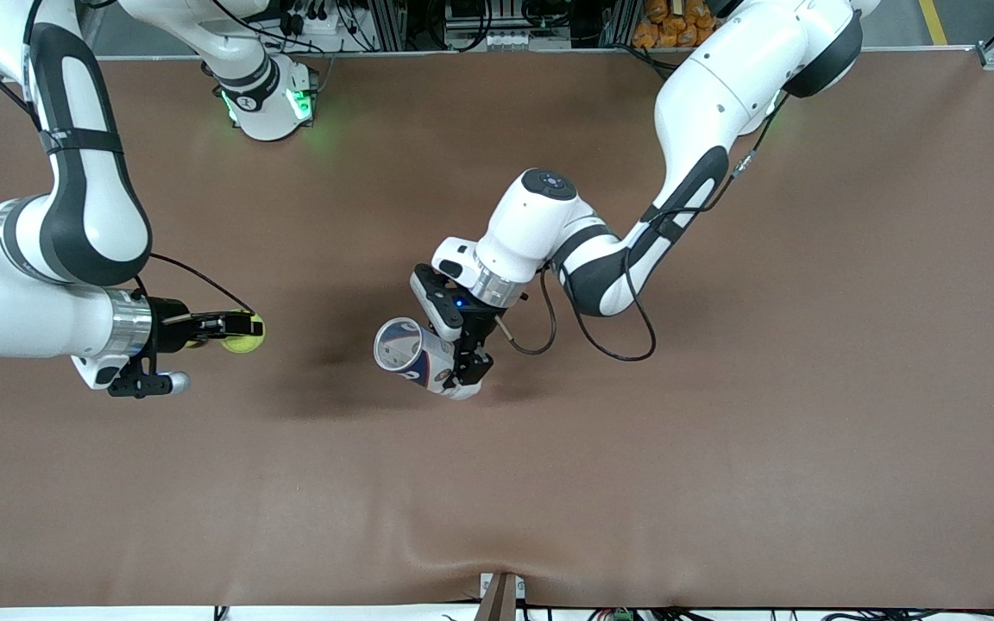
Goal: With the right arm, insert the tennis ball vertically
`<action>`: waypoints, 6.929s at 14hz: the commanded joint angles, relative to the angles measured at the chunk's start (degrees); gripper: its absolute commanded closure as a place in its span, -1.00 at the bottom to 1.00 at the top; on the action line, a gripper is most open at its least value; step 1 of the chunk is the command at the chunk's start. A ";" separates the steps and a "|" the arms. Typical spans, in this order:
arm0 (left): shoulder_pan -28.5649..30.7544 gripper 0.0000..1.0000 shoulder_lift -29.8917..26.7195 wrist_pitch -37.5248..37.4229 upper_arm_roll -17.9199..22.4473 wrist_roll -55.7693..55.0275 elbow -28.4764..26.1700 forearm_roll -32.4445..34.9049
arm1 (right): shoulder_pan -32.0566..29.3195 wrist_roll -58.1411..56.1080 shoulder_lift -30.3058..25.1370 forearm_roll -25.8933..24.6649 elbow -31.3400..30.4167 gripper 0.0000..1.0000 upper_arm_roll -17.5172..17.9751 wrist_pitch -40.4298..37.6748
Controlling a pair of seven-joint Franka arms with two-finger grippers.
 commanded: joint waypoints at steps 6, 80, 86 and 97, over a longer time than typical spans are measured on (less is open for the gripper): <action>0.61 -0.24 5.61 23.73 3.02 -1.42 -5.51 0.16 | 0.21 0.70 -0.16 -0.59 2.01 0.56 0.41 -0.56; 4.82 -0.80 15.03 36.68 3.55 -0.71 -5.77 0.42 | -0.83 11.92 7.22 -23.18 5.55 -1.00 -0.30 3.73; 4.74 -0.70 15.03 36.68 3.64 -0.54 -5.77 0.42 | -9.54 -1.65 6.69 -24.67 -7.55 -1.00 -0.38 12.62; 4.82 -0.58 15.03 36.76 3.64 -0.45 -5.77 0.42 | -12.18 -3.76 9.59 -24.59 -12.84 -0.79 -0.30 14.73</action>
